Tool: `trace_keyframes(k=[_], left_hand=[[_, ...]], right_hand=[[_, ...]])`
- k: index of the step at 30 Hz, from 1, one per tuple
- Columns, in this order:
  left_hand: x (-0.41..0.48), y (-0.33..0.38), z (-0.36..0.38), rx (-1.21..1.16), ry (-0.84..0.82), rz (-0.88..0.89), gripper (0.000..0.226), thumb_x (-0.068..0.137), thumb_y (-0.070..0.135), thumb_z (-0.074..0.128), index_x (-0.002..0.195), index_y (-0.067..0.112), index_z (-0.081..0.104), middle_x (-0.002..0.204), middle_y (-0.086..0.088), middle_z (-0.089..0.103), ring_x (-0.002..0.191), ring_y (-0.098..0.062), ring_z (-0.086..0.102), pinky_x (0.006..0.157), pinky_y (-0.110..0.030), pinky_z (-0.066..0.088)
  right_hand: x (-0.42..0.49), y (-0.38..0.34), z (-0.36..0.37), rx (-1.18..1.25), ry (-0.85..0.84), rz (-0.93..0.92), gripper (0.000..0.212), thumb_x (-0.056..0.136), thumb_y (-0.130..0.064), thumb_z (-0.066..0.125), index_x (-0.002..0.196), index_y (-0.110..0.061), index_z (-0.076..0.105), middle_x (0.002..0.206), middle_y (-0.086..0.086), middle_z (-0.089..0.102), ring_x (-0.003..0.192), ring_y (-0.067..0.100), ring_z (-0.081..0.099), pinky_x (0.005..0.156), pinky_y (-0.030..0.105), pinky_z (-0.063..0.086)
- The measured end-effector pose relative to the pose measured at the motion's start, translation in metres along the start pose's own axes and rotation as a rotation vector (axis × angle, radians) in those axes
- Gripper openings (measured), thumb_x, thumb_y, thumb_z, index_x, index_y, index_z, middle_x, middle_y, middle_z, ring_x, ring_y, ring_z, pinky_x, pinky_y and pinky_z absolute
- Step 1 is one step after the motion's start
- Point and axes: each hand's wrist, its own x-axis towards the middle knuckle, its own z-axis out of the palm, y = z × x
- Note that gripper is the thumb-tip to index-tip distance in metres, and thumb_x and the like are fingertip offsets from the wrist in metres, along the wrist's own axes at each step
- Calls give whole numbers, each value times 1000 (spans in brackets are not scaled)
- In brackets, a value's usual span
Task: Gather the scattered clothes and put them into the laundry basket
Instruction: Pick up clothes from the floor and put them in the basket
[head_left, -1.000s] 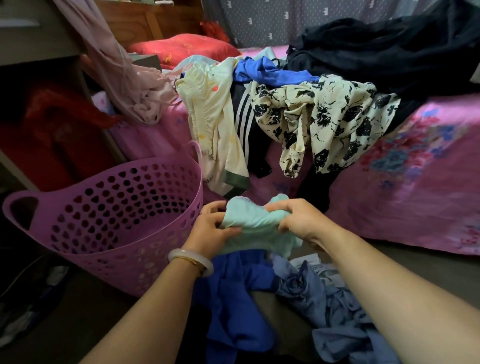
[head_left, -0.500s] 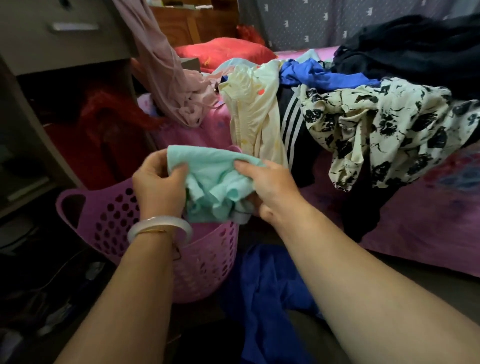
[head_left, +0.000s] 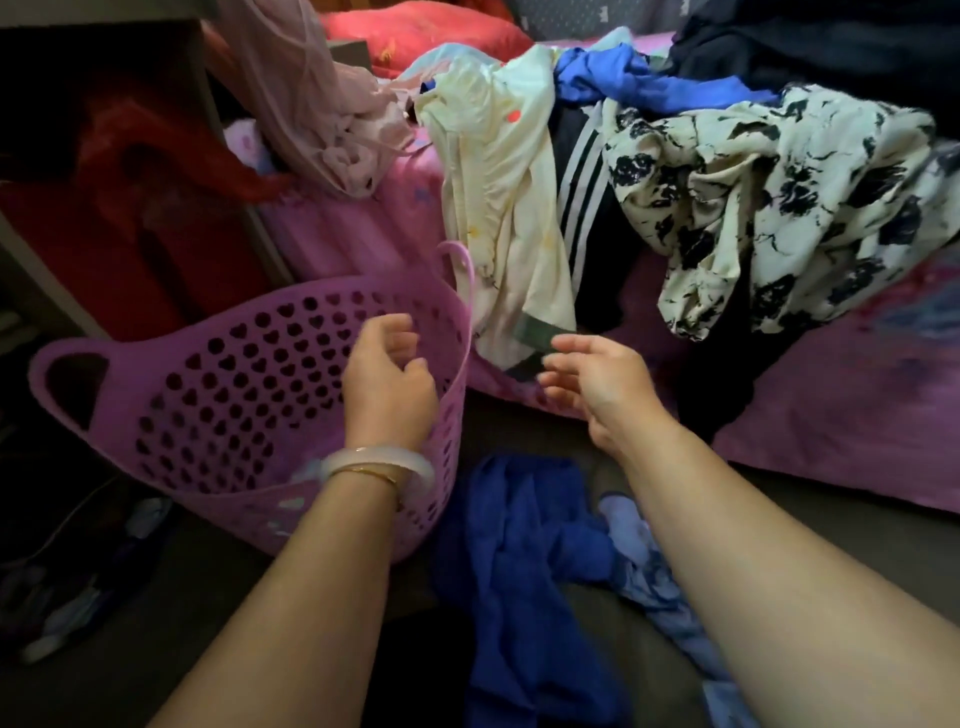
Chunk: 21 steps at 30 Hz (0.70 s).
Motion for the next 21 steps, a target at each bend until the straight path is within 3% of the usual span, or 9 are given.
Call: trace_keyframes(k=[2, 4, 6, 9, 11, 13, 15, 18, 21], left_hand=[[-15, 1, 33, 28, -156, 52, 32, 89, -1, 54, 116, 17, 57, 102, 4, 60, 99, -12, 59, 91, -27, 49], [-30, -7, 63, 76, -309, 47, 31, 89, 1, 54, 115, 17, 58, 104, 2, 59, 96, -12, 58, 92, -28, 50], [-48, -24, 97, 141, -438, -2, 31, 89, 4, 55, 116, 18, 59, 108, -1, 59, 97, -15, 59, 93, -33, 50], [-72, -55, 129, 227, -562, -113, 32, 87, 5, 57, 116, 18, 59, 111, -4, 59, 94, -18, 59, 90, -37, 52], [-86, -71, 146, 255, -606, -170, 32, 87, 5, 58, 116, 19, 58, 114, -5, 58, 93, -18, 59, 89, -36, 52], [-98, -81, 156, 294, -661, -191, 37, 87, 4, 57, 122, 19, 55, 116, -3, 54, 97, -18, 58, 90, -32, 51], [-106, -85, 159, 350, -731, -195, 46, 88, 5, 58, 131, 21, 50, 122, 0, 49, 104, -17, 55, 92, -29, 49], [-106, -82, 157, 428, -843, -157, 71, 83, 12, 69, 144, 24, 35, 144, 1, 38, 128, -20, 45, 102, -31, 44], [-107, -66, 151, 306, -904, -98, 84, 76, 24, 78, 145, 29, 32, 146, 7, 37, 134, -17, 40, 107, -32, 40]], right_hand=[[13, 19, -54, -141, 102, -4, 21, 88, 10, 51, 86, -9, 58, 74, 10, 60, 49, 13, 57, 41, 17, 47], [22, 50, -108, -337, 153, 95, 20, 90, 10, 49, 85, -5, 60, 70, 11, 60, 41, 10, 57, 39, 19, 47], [25, 82, -158, -618, 123, 216, 22, 89, 4, 53, 76, -11, 62, 71, 8, 61, 51, 13, 58, 47, 22, 49], [21, 128, -196, -1137, -193, 330, 23, 85, -15, 63, 67, -29, 59, 77, -7, 59, 80, 13, 57, 72, 22, 47], [13, 157, -201, -1331, -403, 443, 26, 82, -21, 66, 63, -32, 54, 73, -11, 53, 87, 12, 54, 77, 20, 42], [8, 176, -200, -1418, -433, 421, 26, 84, -21, 64, 65, -32, 49, 73, -10, 49, 87, 13, 50, 77, 20, 40], [9, 174, -191, -1359, -285, 296, 14, 87, -21, 60, 74, -23, 56, 78, -1, 54, 82, 15, 51, 73, 22, 43], [18, 131, -174, -890, -76, 133, 15, 77, -16, 75, 70, -8, 66, 66, 3, 58, 64, 14, 53, 55, 19, 44], [10, 70, -157, -376, -201, 76, 18, 79, -8, 74, 66, -8, 62, 62, 3, 61, 61, 13, 55, 58, 22, 47]])
